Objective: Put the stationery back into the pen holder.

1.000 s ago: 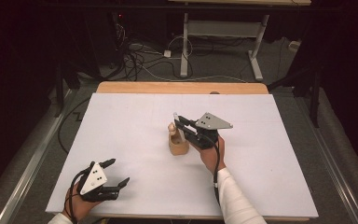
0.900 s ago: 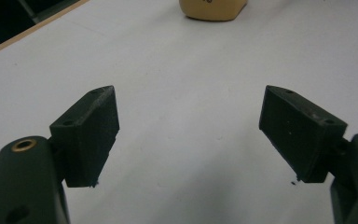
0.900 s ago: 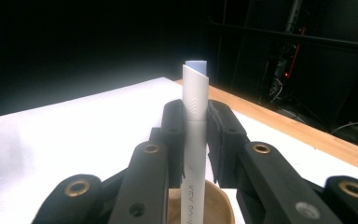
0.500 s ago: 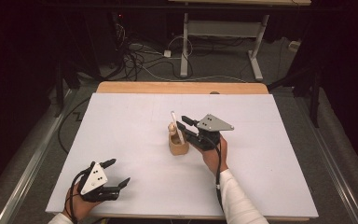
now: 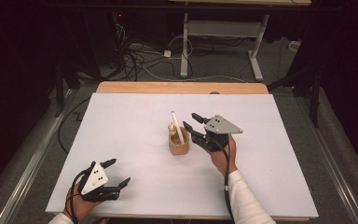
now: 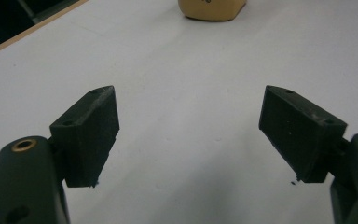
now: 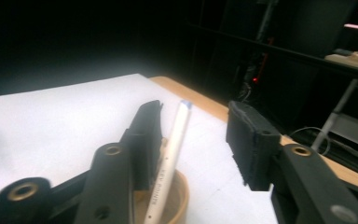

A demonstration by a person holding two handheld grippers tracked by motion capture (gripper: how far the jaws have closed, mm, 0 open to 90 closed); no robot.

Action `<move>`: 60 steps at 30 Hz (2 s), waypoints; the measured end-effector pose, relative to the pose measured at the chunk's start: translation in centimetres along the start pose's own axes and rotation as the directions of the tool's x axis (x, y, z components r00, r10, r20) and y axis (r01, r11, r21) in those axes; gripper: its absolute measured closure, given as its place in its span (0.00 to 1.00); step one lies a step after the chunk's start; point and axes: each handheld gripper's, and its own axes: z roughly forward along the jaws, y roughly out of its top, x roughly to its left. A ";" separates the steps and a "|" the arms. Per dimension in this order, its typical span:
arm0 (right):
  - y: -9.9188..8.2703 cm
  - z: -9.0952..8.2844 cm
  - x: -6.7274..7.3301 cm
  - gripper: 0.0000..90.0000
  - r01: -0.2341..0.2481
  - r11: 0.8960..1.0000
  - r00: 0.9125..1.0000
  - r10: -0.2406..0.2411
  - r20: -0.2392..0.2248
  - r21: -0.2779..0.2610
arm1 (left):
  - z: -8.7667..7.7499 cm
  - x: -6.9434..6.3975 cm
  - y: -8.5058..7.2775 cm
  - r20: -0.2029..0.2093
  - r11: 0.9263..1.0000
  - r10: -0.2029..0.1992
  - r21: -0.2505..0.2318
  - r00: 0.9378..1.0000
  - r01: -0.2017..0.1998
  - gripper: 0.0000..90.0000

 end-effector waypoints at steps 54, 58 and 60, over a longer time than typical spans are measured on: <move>-2.0 -8.3 0.5 0.21 0.100 0.988 0.988 -0.113 0.102 0.120 | 0.1 -0.3 0.1 -0.013 0.999 0.045 0.007 0.999 -0.044 0.21; -2.2 -9.3 0.5 0.21 0.103 0.987 0.988 -0.116 0.106 0.124 | 0.2 -0.4 0.2 -0.015 0.999 0.051 0.011 0.999 -0.051 0.21; -2.3 -9.8 0.4 0.21 0.101 0.987 0.988 -0.115 0.108 0.123 | 0.2 -0.4 0.2 -0.015 0.999 0.054 0.011 0.998 -0.054 0.21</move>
